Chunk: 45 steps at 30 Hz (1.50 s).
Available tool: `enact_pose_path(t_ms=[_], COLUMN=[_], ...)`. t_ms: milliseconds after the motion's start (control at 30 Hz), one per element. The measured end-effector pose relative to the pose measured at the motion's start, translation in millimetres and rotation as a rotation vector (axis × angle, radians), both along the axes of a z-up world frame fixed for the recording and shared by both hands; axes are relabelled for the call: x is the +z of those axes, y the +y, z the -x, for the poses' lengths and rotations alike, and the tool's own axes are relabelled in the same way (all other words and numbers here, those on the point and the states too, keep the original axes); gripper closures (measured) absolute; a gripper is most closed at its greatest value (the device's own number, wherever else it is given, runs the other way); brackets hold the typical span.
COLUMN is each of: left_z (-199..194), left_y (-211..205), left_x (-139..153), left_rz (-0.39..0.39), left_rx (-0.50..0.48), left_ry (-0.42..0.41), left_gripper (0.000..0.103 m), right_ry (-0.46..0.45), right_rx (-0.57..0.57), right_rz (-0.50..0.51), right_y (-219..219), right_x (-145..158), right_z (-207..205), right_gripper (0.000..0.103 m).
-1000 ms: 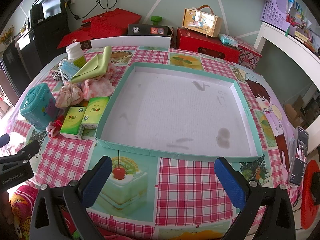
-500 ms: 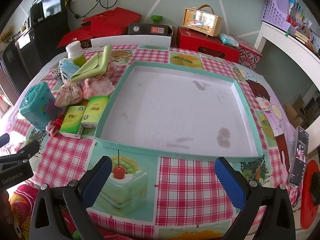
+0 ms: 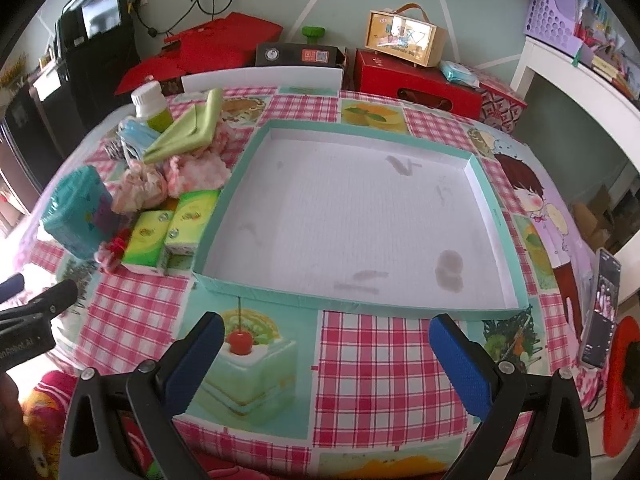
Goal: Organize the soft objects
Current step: 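Move both grippers toward the pile of soft items beside the tray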
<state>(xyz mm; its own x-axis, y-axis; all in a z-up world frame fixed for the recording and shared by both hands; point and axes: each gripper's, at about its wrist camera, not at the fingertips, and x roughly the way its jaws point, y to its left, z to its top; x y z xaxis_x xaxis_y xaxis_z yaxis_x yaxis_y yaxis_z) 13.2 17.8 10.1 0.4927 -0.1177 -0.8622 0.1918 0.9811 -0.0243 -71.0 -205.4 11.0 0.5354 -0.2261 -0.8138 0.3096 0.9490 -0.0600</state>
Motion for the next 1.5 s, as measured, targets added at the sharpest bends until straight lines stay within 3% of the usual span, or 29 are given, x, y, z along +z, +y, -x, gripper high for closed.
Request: enact_pose_path(t_ms=[233,467,700,1067,1333,1500], left_z=[-33.1,-78.6,-111.0,-144.9,-171.1,-183.4], left_y=[4.0,6.6,-6.5,-27.2,-22.9,-25.1], left_x=[49.2,54.2,50.3,36.9,14.8,3.4], left_rz=[0.125,0.214,0.223,0.126,0.173,0.147], left_rx=[-0.013,0.012,-0.032,-0.040,-0.040,-0.098], left_ry=[-0.086,-0.077,-0.037,0.004,0.145,0.243], left_gripper=[0.000,0.000,0.000,0.000,0.000,0.000], right_ry=[-0.083,-0.141,-0.149,-0.149,-0.141,-0.126], right_rx=[0.049,0.134,0.171,0.170,0.175,0.203], right_rz=[-0.027,-0.040,-0.107,-0.155,-0.217,-0.280], right_y=[2.0,13.2,11.9,-1.9,-11.0,-13.0], right_x=[30.7,46.9,42.3,34.7,21.8,13.1], right_z=[-25.0,-64.4,-108.1,-156.5,-181.8,-194.9], right_gripper=[0.000,0.000,0.000,0.000,0.000,0.001])
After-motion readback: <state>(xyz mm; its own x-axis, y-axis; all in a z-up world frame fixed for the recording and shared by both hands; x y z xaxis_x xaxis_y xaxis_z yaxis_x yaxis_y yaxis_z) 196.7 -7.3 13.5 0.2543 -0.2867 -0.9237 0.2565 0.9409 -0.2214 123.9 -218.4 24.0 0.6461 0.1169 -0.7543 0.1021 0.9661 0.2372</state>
